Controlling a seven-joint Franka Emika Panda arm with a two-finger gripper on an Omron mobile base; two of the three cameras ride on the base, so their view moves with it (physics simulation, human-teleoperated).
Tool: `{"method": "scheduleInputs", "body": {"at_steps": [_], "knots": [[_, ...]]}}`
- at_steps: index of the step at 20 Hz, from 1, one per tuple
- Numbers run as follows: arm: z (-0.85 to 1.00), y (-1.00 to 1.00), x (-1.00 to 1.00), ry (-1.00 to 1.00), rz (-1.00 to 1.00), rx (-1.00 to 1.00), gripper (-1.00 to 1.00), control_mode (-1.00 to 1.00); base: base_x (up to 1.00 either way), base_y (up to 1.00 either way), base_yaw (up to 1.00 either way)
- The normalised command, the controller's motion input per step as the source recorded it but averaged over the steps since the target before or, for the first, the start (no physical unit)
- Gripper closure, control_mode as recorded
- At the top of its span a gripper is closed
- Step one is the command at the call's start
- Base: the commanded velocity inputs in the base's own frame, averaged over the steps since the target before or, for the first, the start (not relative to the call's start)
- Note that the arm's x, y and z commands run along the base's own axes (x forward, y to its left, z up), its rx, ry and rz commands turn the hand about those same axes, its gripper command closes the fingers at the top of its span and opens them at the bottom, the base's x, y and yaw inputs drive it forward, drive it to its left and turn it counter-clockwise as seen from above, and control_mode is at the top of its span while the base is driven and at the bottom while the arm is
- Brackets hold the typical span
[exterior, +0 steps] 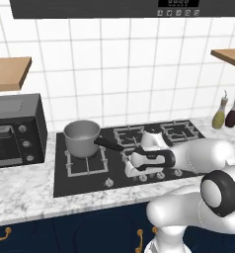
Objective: Turn off the front center burner of the stove.
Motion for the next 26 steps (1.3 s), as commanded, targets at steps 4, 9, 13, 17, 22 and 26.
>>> {"method": "scheduleInputs", "body": {"at_steps": [4,9,13,17,22,26], "knots": [[-0.08,0.01,-0.01,0.02,-0.07,0.00,-1.00,-1.00,0.00,0.00,0.00],[-0.12,0.00,-0.13,0.00,-0.01,0.00,-1.00,-1.00,0.00,0.00,0.00],[-0.11,-0.02,-0.16,0.00,0.00,0.00,-1.00,-1.00,0.00,0.00,0.00],[-0.13,-0.05,-0.15,0.00,0.00,0.00,-1.00,-1.00,0.00,0.00,0.00],[-0.16,0.00,-0.03,0.01,0.00,0.00,1.00,-1.00,0.00,0.00,0.00],[-0.14,0.00,-0.01,0.00,0.00,0.00,1.00,-1.00,0.00,0.00,0.00]]}}
